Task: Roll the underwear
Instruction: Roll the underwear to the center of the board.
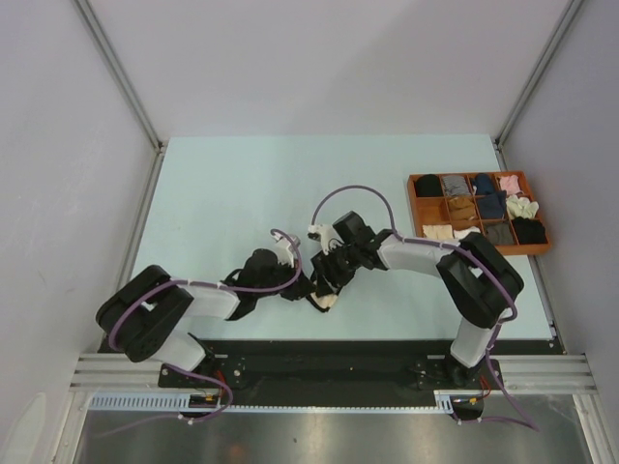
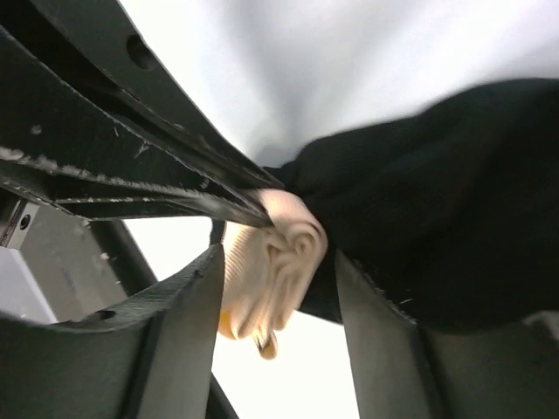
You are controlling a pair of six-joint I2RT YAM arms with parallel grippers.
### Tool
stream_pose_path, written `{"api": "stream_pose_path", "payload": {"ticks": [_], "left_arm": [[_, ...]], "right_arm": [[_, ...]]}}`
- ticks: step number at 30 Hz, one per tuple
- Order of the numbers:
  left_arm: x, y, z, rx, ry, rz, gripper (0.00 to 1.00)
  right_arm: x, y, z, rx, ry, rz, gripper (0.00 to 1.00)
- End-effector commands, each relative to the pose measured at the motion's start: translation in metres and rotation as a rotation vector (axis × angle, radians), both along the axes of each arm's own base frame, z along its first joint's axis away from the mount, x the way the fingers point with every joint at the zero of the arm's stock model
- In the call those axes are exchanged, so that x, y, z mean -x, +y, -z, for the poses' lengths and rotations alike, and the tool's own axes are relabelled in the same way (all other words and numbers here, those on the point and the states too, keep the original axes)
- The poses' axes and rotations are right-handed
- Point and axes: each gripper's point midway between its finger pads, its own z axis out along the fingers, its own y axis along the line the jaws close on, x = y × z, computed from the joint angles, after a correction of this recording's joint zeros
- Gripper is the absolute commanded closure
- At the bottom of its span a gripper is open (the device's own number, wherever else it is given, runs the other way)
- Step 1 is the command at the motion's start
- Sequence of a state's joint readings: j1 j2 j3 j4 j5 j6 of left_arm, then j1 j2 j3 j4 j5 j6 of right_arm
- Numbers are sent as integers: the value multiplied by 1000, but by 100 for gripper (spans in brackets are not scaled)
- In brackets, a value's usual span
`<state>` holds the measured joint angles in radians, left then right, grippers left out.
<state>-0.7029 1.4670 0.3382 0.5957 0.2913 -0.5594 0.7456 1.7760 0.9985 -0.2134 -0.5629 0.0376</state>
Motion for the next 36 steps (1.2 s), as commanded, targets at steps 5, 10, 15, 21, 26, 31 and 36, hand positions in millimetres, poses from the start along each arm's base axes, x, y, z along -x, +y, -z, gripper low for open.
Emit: {"api": "stream_pose_path", "payload": {"ticks": [5,10,15,21,26,31,36], "left_arm": [[0,20,21,-128,116,-119,100],[10,13,29,-153,234,-84,100],[19,12,43,-175,389,-76,100],[25,9,41,-130,485,-55,100],[27,11,44,-138,523,-50,100],[29,13,45,-136,535,-45,99],[29,16,45,-136,542,-43,100]], "right_arm": [[-56,-29,-87,52,-369,222,40],[-27,-6,-112,39,-529,137,40],[9,19,-96,43,-608,40,41],[33,26,-55,90,-624,-7,43],[34,23,-35,141,-654,-18,43],[34,15,-18,198,-686,-26,43],[31,3,-2,273,-723,-6,43]]}}
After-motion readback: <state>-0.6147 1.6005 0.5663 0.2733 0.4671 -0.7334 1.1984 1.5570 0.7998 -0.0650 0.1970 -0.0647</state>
